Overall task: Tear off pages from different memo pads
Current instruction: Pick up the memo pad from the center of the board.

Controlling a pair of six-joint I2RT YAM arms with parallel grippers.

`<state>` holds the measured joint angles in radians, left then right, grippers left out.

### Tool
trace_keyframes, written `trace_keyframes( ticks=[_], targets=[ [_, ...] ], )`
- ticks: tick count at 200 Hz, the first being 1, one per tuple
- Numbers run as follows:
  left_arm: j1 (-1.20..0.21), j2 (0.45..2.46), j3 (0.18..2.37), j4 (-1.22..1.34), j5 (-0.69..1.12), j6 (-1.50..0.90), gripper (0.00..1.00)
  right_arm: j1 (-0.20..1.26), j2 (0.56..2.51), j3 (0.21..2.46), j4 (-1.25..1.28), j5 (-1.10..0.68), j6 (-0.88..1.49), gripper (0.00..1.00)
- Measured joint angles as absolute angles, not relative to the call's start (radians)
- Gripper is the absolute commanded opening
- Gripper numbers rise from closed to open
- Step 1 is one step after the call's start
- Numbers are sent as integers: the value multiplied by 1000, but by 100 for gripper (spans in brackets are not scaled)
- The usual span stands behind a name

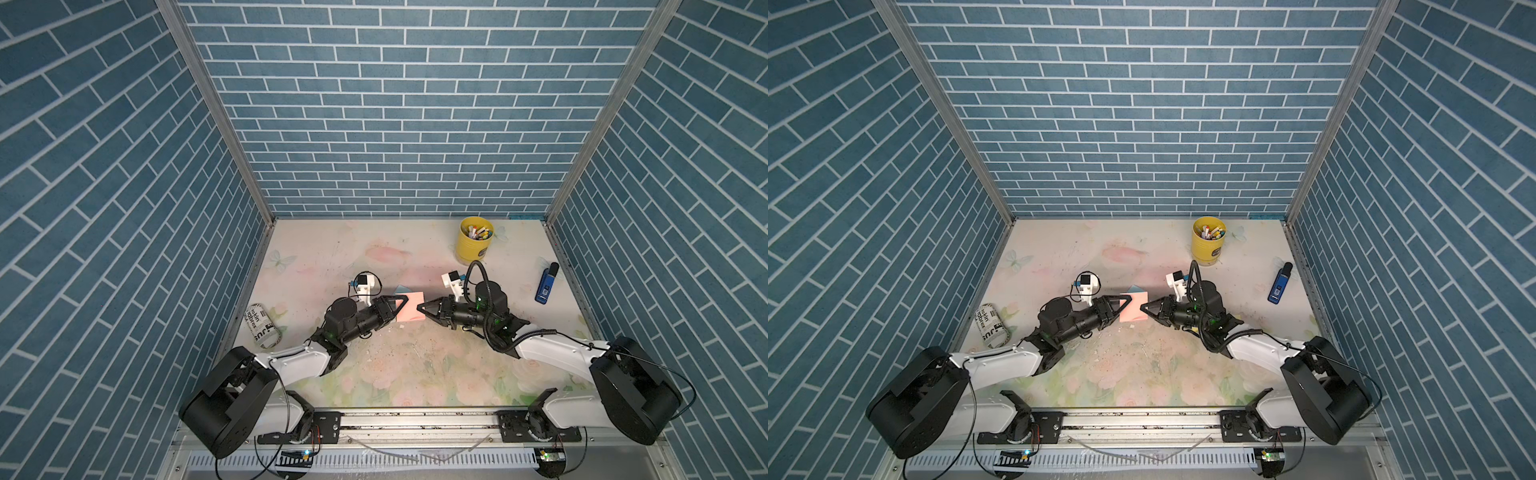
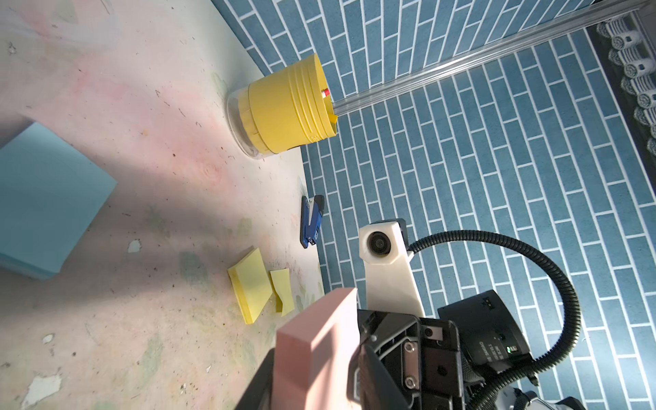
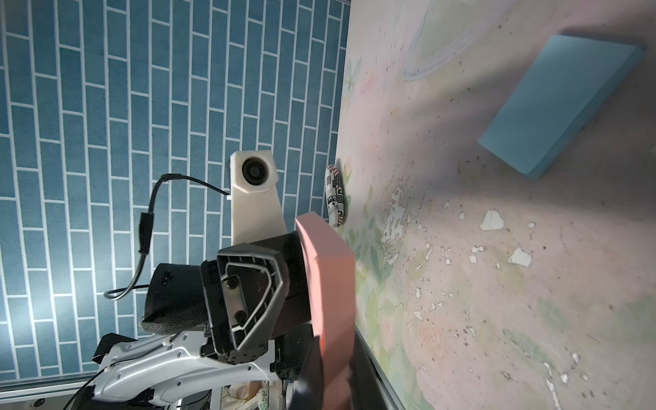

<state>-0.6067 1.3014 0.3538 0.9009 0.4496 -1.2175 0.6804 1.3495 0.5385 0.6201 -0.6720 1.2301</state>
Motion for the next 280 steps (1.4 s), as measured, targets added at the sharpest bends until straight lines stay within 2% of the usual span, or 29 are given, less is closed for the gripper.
trace_keyframes(
  ticks=[31,69,90,96,104,122,136,158,185,209,240,280],
  targets=[
    [-591,1288,358,847,467,-1198,28,680,1349,538,609,-683,1226,7],
    [-587,1303,381,843,487,-1196,33,683,1353,538,636,-693,1232,6],
    [-587,1330,396,858,500,-1201,27,691,1359,537,659,-695,1235,6],
    [-587,1336,396,865,503,-1206,22,691,1359,534,662,-694,1235,7],
    [-587,1342,396,873,508,-1205,16,691,1359,529,665,-693,1235,11],
    [-586,1344,397,885,519,-1216,12,691,1359,519,659,-693,1246,32],
    [-580,1341,398,881,526,-1215,11,691,1349,519,626,-696,1221,39],
    [-550,1317,401,834,539,-1215,11,688,1262,544,389,-669,1097,42],
    [-520,1263,427,696,553,-1190,11,690,1145,676,6,-544,865,42],
    [-517,1240,446,623,572,-1174,11,710,1098,756,-162,-444,732,43],
    [-517,1239,438,640,584,-1200,11,738,1117,750,-196,-429,714,50],
    [-536,1240,427,724,584,-1244,12,739,1210,662,46,-506,904,51]
  ],
)
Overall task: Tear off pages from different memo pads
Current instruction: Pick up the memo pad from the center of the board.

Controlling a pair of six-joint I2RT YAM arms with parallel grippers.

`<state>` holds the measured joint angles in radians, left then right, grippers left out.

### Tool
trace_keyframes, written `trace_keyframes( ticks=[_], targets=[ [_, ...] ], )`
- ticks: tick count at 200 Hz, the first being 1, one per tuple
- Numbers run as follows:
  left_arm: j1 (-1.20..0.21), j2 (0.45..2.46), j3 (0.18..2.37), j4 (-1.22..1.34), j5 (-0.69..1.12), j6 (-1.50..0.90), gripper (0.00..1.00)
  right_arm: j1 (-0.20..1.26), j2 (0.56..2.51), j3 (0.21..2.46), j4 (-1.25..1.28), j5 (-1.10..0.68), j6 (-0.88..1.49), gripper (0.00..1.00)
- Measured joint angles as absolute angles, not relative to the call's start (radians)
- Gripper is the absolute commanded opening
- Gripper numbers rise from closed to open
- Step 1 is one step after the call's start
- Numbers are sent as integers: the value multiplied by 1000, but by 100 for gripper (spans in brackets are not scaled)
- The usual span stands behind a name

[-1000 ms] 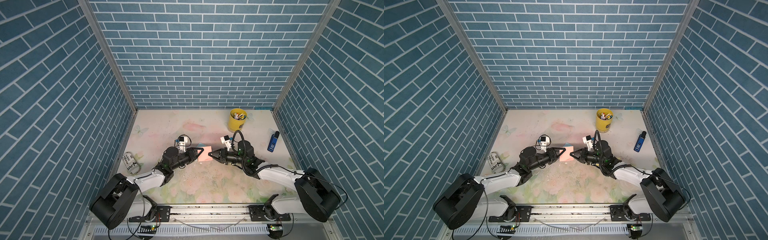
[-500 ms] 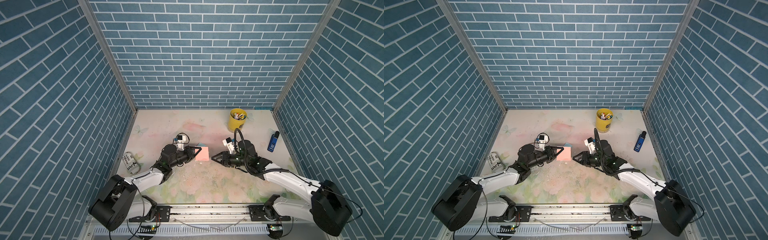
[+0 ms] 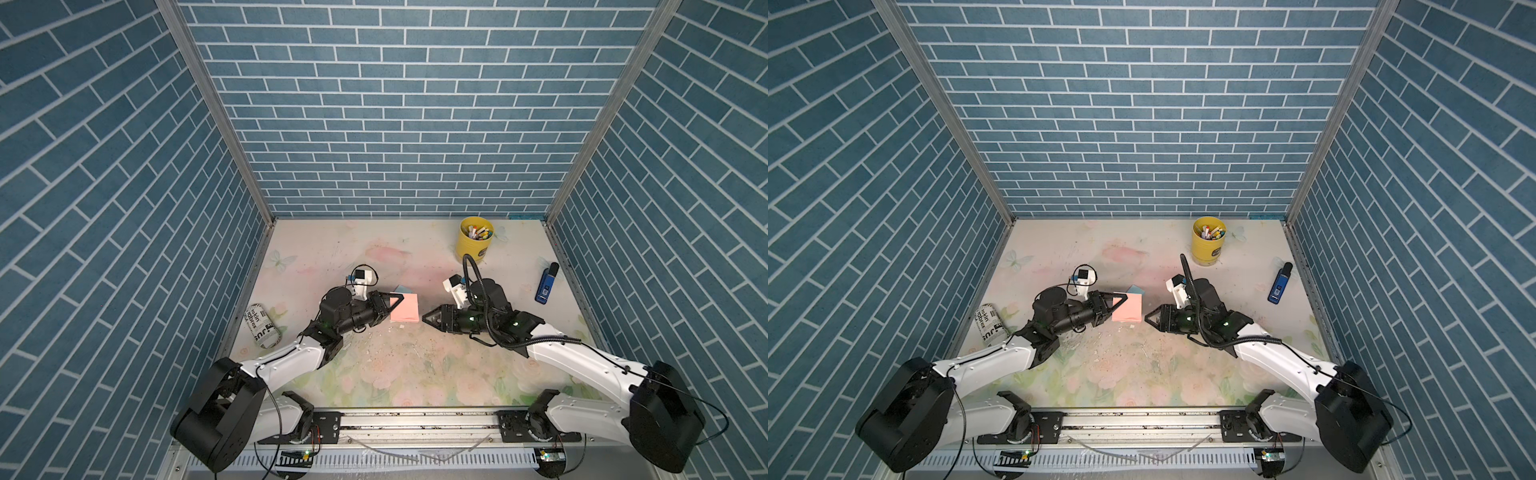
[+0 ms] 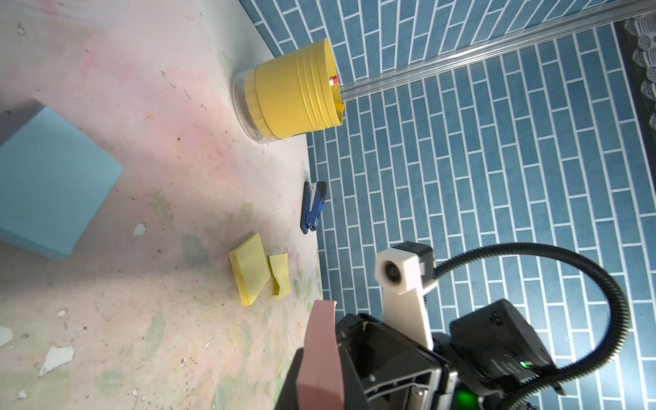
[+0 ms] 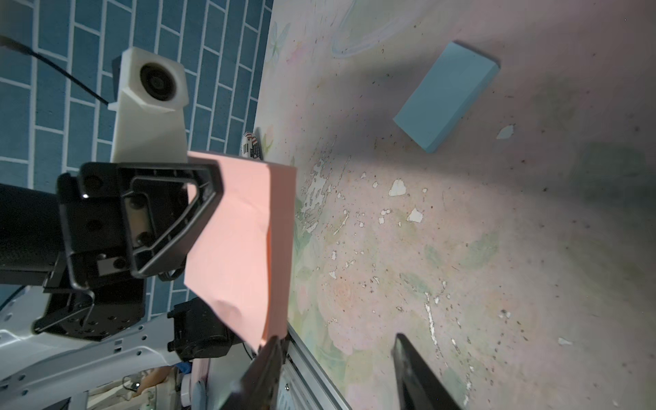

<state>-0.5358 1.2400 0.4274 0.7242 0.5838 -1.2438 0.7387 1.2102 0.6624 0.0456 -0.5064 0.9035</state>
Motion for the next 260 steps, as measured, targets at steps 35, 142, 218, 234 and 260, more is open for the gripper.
trace_keyframes(
  ticks=[35,142,218,234,260],
  targets=[
    [-554,1267,427,789,577,-1261,13,739,1259,628,215,-553,1045,51],
    [-588,1331,427,882,567,-1279,12,610,1110,551,247,-639,1107,61],
    [-632,1387,427,950,561,-1307,16,687,1267,567,414,-680,1181,49],
    [-632,1387,427,957,557,-1311,22,687,1266,567,449,-684,1192,39],
    [-633,1387,427,963,551,-1311,43,687,1266,567,485,-685,1214,25]
  ],
)
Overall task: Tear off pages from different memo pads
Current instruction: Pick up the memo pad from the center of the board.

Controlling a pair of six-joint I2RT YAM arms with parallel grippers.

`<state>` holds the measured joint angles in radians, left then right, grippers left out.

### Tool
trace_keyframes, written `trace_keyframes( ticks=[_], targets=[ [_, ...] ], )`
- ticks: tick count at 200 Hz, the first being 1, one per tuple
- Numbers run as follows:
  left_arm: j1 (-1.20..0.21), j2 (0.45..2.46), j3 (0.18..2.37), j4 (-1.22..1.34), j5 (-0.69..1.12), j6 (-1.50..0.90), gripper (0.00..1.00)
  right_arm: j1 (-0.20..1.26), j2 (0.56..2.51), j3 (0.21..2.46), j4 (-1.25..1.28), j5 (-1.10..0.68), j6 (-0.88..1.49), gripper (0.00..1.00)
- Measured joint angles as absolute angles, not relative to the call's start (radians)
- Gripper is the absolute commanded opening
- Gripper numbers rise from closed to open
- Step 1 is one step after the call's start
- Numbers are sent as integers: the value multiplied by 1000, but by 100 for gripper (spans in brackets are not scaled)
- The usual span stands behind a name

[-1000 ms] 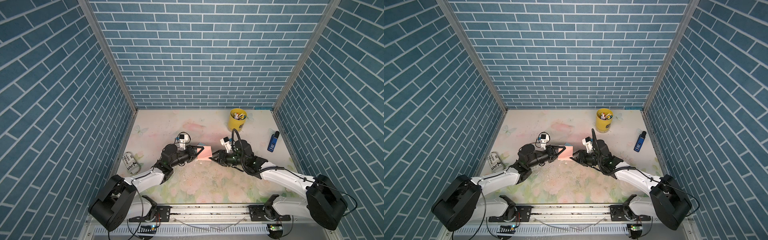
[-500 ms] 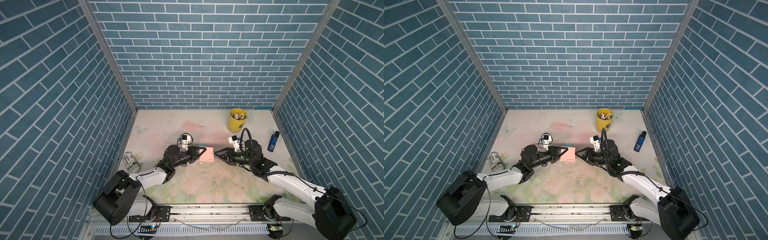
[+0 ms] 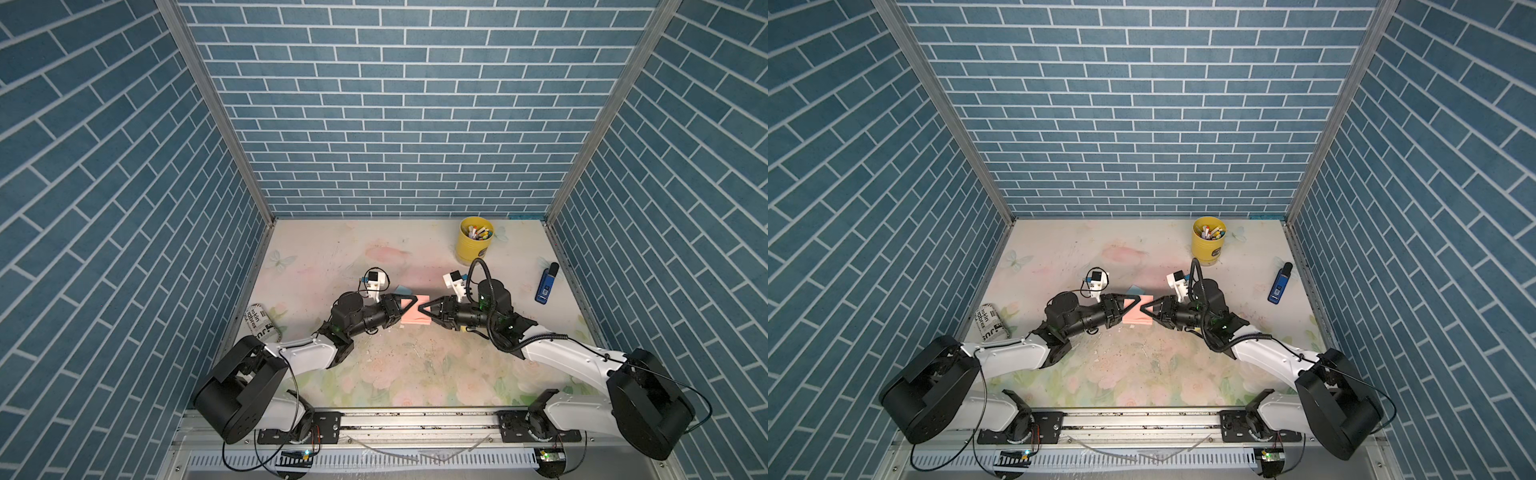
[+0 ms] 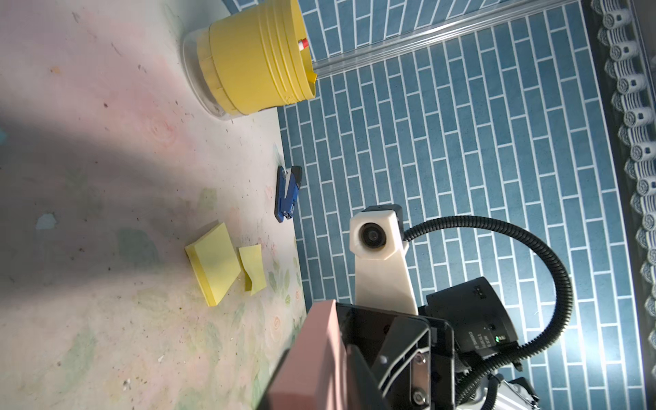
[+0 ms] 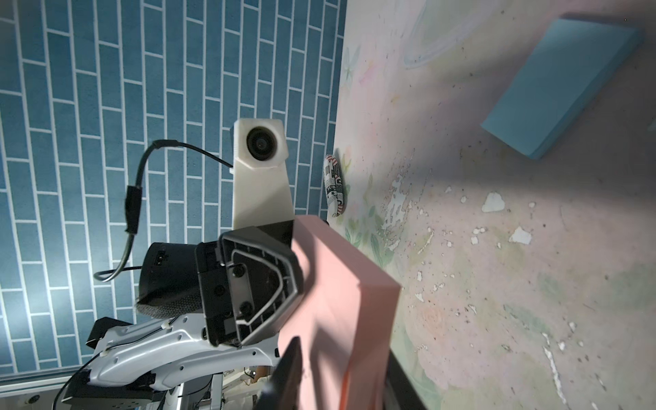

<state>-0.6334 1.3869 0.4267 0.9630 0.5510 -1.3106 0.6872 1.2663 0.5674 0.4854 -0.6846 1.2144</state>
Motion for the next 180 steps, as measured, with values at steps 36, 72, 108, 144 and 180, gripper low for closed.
trace_keyframes(
  ticks=[36,72,108,144,180],
  targets=[
    [-633,1387,426,991,544,-1333,58,687,1266,567,525,-682,1236,17],
    [-628,1391,407,1020,544,-1336,60,687,1266,567,579,-682,1261,14],
    [-629,1478,393,1151,545,-1370,61,685,1271,547,640,-676,1307,13],
    [-638,1549,384,1278,533,-1430,51,685,1300,525,707,-675,1340,12],
    [-640,1534,370,1289,523,-1436,30,683,1308,504,734,-674,1344,12]
  ],
)
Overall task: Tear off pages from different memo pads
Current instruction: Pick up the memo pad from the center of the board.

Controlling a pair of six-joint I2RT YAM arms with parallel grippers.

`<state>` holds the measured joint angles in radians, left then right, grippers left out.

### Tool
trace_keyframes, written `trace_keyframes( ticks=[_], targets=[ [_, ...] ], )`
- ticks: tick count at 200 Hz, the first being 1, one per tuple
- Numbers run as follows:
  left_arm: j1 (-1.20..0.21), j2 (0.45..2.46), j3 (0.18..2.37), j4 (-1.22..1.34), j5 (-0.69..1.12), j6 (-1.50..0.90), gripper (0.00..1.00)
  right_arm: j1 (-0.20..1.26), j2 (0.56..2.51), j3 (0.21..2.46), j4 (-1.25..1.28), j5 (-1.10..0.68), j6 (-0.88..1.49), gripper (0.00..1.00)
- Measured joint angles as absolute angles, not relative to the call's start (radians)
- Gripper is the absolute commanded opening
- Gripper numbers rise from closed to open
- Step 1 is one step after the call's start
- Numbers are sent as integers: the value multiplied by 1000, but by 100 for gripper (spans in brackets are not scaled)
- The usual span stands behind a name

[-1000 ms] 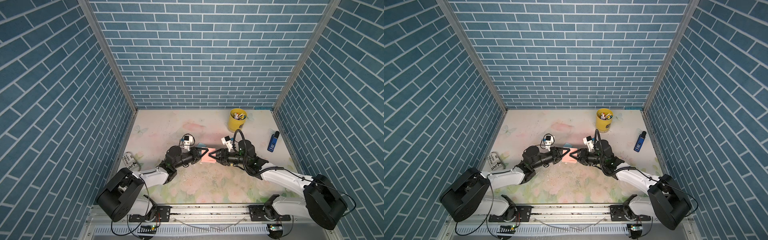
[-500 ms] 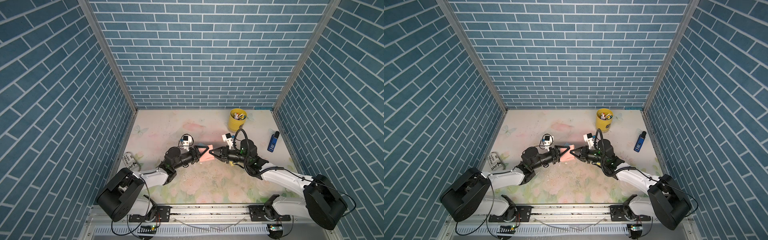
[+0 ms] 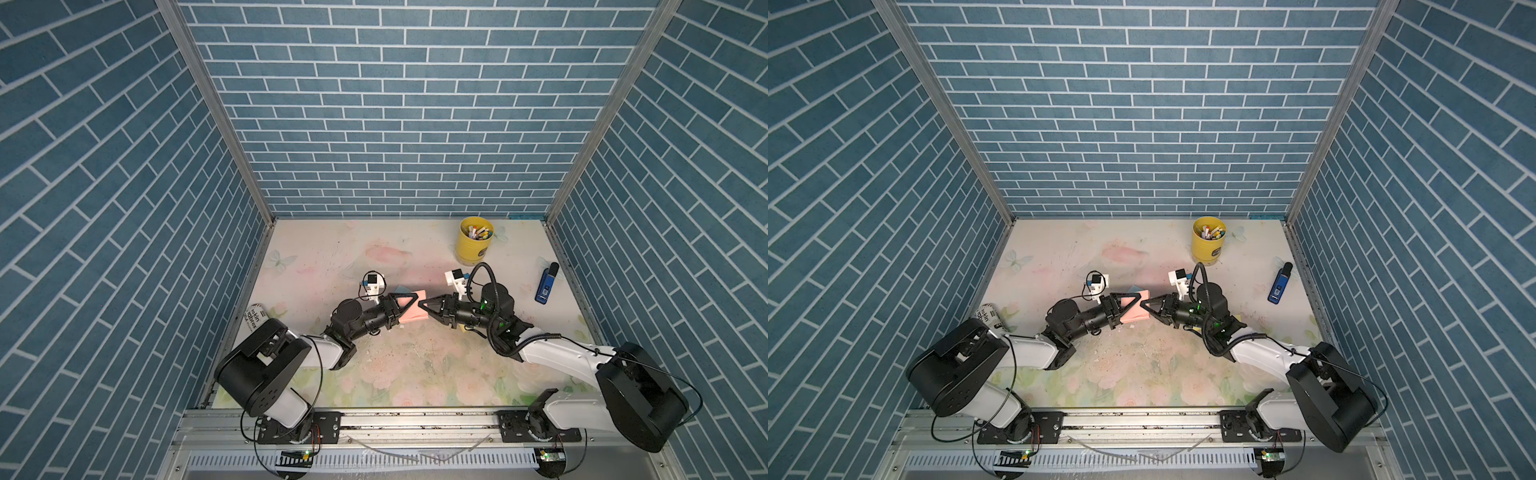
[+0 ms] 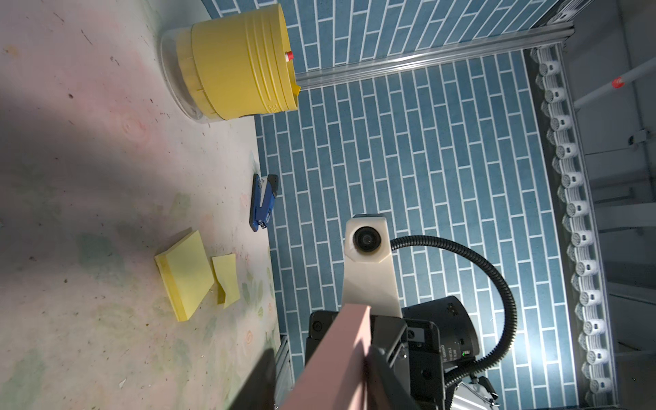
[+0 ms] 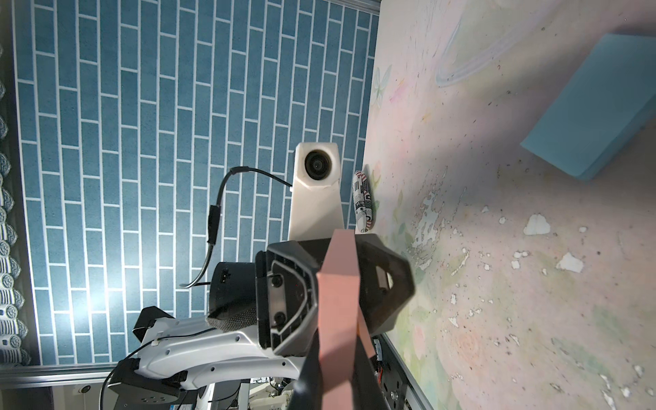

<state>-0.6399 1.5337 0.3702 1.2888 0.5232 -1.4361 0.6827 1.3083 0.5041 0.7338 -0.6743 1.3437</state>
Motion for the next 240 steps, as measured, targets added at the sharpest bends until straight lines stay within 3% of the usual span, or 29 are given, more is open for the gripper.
trace_keyframes(
  ticks=[16,40,54,116,157,182,210,240],
  targets=[
    [-637,1508,359,1265,523,-1424,31,677,1308,491,738,-675,1347,12],
    [-634,1470,353,1216,522,-1401,50,673,1306,488,740,-674,1347,12],
    [-632,1448,353,1193,521,-1394,51,673,1303,487,739,-673,1347,12],
    [-628,1411,353,1134,521,-1365,17,671,1281,479,731,-667,1346,13],
    [-613,1406,353,1117,534,-1361,7,665,1264,476,670,-677,1318,42],
    [-572,1396,353,1071,553,-1349,4,632,1151,493,399,-665,1135,47],
    [-525,1341,356,958,595,-1314,5,633,1021,589,11,-532,830,51],
    [-519,1288,423,751,643,-1233,5,795,949,643,-210,-274,574,55]
  ],
)
